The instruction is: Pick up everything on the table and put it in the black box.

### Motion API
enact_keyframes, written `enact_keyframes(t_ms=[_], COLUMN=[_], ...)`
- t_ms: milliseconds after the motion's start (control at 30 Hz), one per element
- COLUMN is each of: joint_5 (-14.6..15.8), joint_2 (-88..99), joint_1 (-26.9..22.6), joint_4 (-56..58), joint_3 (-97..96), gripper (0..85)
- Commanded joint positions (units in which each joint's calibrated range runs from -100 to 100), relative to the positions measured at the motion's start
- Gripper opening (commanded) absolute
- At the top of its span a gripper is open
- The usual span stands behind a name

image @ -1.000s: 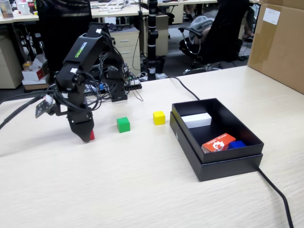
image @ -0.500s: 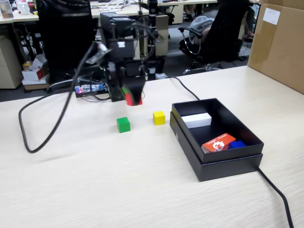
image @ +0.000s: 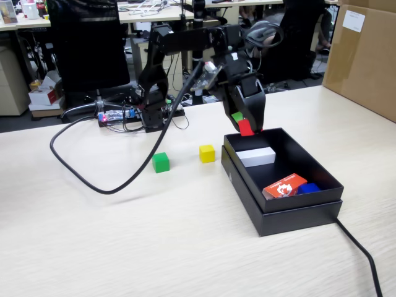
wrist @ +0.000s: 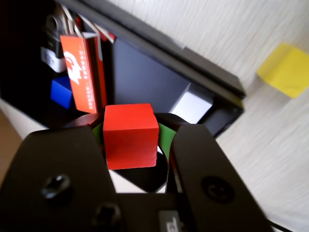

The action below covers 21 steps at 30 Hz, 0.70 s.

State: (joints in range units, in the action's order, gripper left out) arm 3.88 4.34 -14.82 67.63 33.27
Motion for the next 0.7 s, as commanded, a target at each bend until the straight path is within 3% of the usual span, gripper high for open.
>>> enact_keyframes(t_ms=[0,267,467,667], joint_5=[0.0,0.4,0.5,1.1], joint_2=[-5.9,-24.5,-26.4,-25.9], joint_1=[-0.4,1.6,2.3,2.0], joint_4=[-0.1,-0.6,-1.8,-1.8], joint_3=[9.3,13.3,13.1,12.1], gripper=[3.3,3.5,4.4,26.1])
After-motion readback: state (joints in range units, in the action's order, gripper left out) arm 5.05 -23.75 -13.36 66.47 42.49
